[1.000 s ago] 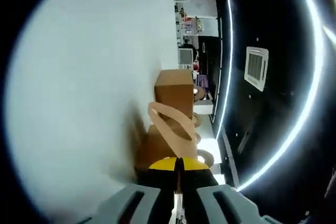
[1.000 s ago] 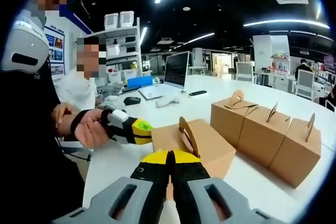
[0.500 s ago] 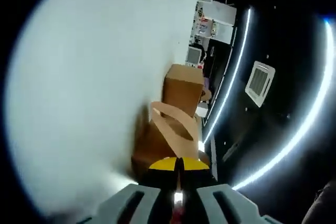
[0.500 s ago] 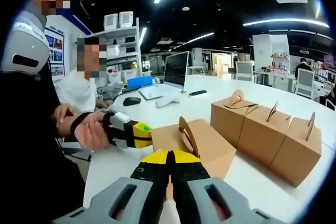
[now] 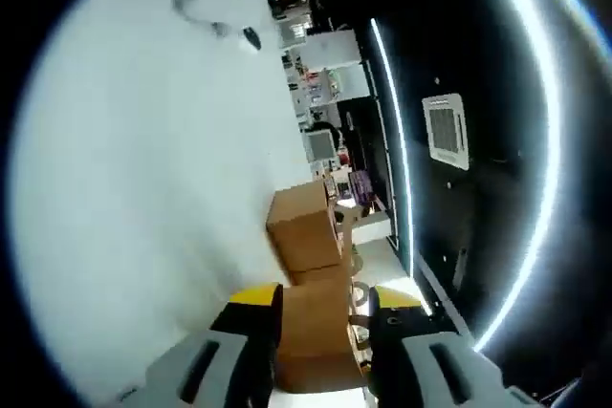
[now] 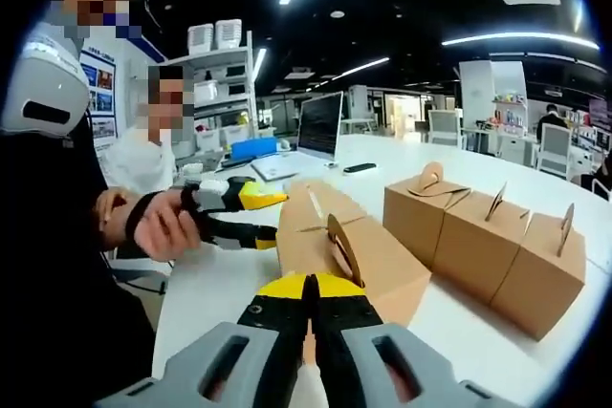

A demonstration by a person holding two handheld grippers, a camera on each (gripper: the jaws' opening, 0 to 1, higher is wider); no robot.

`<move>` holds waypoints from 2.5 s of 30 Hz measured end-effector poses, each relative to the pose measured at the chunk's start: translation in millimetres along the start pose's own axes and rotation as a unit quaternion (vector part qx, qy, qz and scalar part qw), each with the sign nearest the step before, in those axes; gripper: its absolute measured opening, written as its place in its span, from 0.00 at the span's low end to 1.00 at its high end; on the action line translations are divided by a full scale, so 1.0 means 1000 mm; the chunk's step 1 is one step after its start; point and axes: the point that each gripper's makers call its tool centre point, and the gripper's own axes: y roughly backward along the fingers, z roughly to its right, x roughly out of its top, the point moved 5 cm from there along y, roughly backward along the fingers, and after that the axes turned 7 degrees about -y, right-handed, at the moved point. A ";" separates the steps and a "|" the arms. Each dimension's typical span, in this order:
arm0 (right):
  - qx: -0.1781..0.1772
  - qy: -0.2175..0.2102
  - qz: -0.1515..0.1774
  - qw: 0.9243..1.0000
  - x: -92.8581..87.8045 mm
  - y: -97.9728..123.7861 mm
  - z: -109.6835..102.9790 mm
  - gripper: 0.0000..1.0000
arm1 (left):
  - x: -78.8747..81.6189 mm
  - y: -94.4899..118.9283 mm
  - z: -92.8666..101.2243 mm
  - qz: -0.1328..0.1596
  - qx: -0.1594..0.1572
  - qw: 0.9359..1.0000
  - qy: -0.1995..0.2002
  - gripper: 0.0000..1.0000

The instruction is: Pick up one paper box from the group, open the paper box, and remove the item inside

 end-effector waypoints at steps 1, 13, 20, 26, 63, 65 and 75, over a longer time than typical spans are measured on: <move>0.000 0.000 0.000 1.000 0.000 0.000 0.001 0.03 | 0.003 0.002 0.002 0.003 0.004 1.000 -0.020 0.37; 0.001 -0.001 0.002 1.000 0.000 0.001 0.004 0.03 | 0.034 0.015 0.023 0.066 0.043 0.944 -0.321 0.34; 0.001 -0.002 0.004 1.000 0.000 0.002 0.005 0.03 | 0.029 0.017 0.047 0.078 0.038 0.883 -0.462 0.30; 0.001 0.000 0.005 1.000 0.000 0.002 0.006 0.03 | 0.021 0.013 0.056 0.077 0.038 0.827 -0.556 0.27; 0.005 -0.005 0.008 1.000 0.000 0.002 0.010 0.03 | 0.011 -0.036 0.027 0.007 0.033 0.863 -0.504 0.21; 0.004 -0.004 0.007 1.000 0.000 0.002 0.010 0.03 | 0.009 -0.038 0.022 -0.002 0.035 0.871 -0.490 0.18; 0.004 -0.004 0.004 1.000 0.000 0.001 0.010 0.03 | -0.004 -0.044 0.012 -0.028 0.032 0.875 -0.482 0.04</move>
